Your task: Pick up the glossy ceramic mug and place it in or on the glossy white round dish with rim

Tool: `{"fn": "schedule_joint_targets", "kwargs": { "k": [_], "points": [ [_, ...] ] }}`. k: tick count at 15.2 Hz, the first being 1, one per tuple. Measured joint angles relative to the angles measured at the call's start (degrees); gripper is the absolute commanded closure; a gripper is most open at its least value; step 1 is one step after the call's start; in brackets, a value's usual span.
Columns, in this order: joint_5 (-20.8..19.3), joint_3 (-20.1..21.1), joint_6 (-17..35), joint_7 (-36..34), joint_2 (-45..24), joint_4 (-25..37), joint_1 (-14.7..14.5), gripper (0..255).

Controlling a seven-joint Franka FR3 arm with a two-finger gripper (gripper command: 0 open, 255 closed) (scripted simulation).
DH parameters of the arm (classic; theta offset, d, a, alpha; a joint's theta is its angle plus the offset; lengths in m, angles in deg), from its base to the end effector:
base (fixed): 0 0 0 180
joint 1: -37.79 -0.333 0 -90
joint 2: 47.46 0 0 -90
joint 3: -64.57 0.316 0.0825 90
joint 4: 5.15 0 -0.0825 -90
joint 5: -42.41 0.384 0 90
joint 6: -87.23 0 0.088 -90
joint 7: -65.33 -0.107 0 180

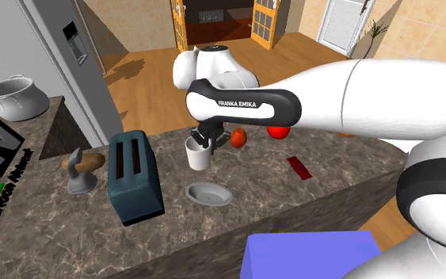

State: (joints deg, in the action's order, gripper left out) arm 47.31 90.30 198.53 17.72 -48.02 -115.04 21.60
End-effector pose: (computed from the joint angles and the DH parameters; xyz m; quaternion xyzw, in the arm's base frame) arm 0.4160 0.3804 0.4864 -0.9970 0.0648 0.0240 0.0354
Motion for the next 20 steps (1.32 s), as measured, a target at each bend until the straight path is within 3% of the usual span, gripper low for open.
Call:
{"fn": "schedule_joint_targets", "kwargs": {
  "k": [3, 6, 20],
  "points": [
    [3.7, -0.1, 0.2, 1.4, 8.0, -7.6, -0.2, 255],
    [5.5, -0.2, 0.2, 1.8, 11.9, -11.2, -0.8, 255],
    [5.4, 0.8, 10.6, 2.0, 9.5, -19.3, -1.0, 255]
  ]
}}
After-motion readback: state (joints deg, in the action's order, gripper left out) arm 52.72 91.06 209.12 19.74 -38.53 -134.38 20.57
